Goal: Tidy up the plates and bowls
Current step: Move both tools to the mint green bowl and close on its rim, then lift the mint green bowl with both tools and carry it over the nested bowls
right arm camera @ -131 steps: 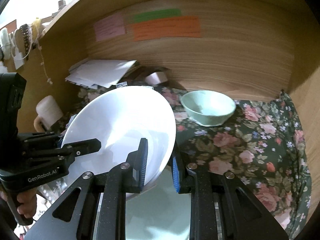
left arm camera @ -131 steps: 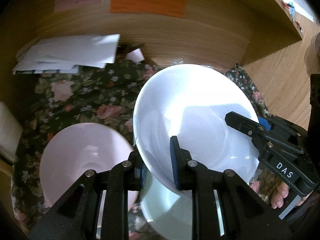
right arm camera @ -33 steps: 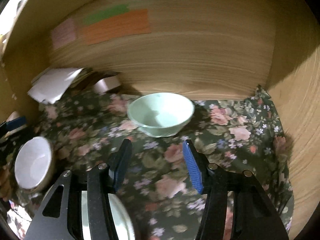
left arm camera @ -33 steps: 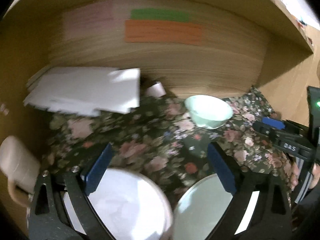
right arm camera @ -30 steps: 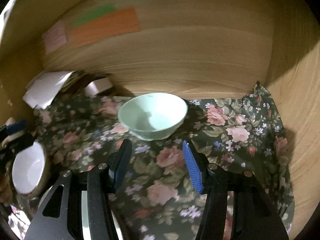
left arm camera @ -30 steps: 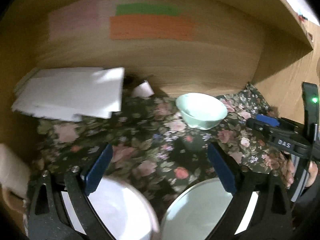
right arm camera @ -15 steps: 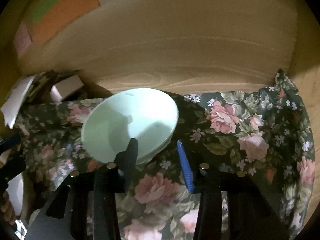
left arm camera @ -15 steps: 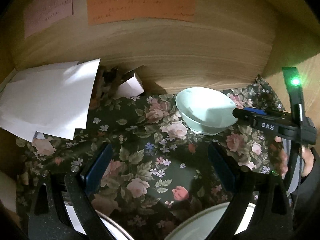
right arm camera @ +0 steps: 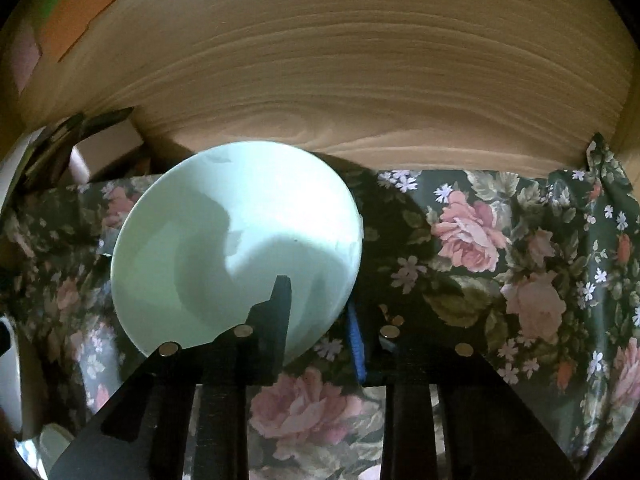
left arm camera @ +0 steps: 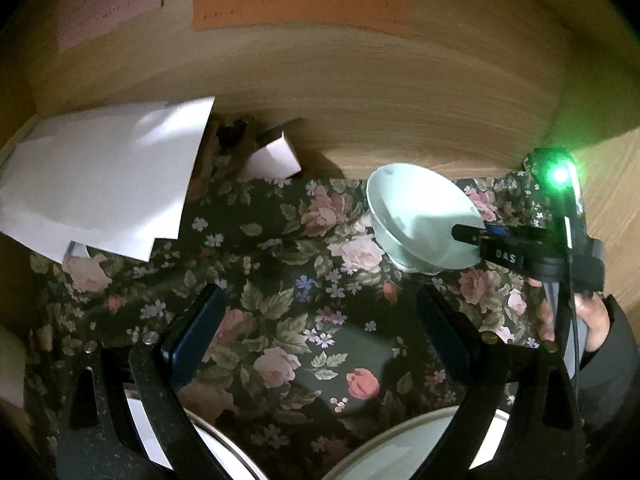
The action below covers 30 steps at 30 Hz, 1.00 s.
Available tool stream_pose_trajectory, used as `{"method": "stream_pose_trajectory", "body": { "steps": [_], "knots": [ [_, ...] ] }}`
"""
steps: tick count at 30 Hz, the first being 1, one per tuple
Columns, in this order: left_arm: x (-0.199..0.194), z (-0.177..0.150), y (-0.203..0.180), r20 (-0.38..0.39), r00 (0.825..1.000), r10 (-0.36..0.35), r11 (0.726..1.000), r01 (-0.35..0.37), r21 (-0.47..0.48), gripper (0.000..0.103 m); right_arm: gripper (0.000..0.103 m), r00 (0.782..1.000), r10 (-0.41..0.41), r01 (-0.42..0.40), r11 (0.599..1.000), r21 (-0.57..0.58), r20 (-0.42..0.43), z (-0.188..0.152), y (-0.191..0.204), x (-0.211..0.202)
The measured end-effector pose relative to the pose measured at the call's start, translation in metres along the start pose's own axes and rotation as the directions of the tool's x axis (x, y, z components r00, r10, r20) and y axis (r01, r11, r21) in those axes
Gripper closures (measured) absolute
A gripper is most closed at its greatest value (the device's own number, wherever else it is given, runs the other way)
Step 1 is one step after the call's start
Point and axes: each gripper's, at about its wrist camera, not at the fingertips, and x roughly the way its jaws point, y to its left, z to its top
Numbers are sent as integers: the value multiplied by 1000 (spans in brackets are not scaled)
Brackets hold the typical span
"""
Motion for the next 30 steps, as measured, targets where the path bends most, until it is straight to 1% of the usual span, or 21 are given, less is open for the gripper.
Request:
{"method": "stream_pose_trajectory", "body": {
  "steps": [3,5,7,10,14,16,18,20,23,25,26,27,28,30],
  "knots": [
    [8,-1,-1,-45,999,-7,1000,6,-17,7,80,1000,25,-26,999,-28,-6,-10,8,-10],
    [15,-3,-3,-88,996,-21,999,18,-36,11,81,999,40,-40,998,-53,-11,-19,15,-18],
    [24,-5,-5,-132,991,-36,998,29,-58,20,81,998,58,-60,995,-75,-19,-28,21,-25],
    [35,-7,-9,-187,981,-44,996,29,-82,29,81,995,94,-96,992,-86,-30,-42,25,-35],
    [44,-9,-18,-219,975,-27,997,10,-76,38,81,989,140,-144,985,-100,-44,-58,29,-49],
    [50,-10,-24,-237,971,-14,998,-1,-65,44,80,987,152,-156,982,-104,-51,-64,29,-53],
    [55,-10,-26,-253,968,-6,997,-12,-72,45,77,987,157,-160,983,-93,-40,-64,26,-56],
    [59,-9,-28,-251,968,9,997,-28,-72,46,77,987,160,-161,984,-79,-21,-60,18,-60],
    [66,-6,-33,-255,966,25,997,-41,-58,56,77,986,167,-167,984,-59,-13,-56,10,-60],
    [71,-5,-34,-263,965,22,997,-39,-62,66,77,985,172,-172,984,-45,-11,-50,11,-52],
    [73,-4,-34,-266,964,20,997,-38,-62,67,77,985,174,-174,984,-41,-11,-49,11,-49],
    [74,-4,-35,-268,963,19,997,-37,-62,71,77,985,174,-175,984,-36,-11,-48,12,-46],
    [76,-3,-35,-272,962,17,998,-35,-61,78,77,985,175,-175,984,-34,-11,-49,14,-43],
    [82,-3,-37,-280,960,16,998,-33,-59,85,80,983,185,-185,982,-31,-20,-49,14,-39]
  ]
}}
